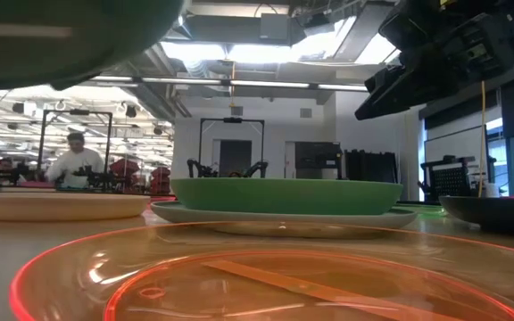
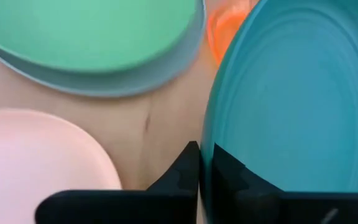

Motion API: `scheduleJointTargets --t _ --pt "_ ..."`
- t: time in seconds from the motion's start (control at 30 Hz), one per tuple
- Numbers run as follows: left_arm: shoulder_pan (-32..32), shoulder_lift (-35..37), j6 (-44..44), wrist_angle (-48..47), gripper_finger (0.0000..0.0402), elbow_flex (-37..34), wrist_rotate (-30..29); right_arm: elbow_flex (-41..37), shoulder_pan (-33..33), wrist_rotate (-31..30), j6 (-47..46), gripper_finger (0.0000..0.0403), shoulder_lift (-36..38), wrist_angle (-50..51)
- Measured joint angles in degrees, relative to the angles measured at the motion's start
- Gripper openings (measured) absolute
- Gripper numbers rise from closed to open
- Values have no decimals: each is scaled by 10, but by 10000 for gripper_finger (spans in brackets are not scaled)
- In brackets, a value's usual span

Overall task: Stack plastic plates
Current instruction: Stack the dark green plate on top of the green plate

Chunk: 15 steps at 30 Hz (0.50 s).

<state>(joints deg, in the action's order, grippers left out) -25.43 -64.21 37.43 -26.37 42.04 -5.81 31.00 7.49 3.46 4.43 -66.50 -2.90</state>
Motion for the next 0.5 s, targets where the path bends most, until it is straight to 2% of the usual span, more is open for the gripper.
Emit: scheduleJointTargets --t 0.27,0.5 --pt "30 25 -8 37 8 0 -126 0 0 0 -1 159 21 14" --pt "73 11 -52 125 8 0 -176 0 0 -49 -3 159 89 85"
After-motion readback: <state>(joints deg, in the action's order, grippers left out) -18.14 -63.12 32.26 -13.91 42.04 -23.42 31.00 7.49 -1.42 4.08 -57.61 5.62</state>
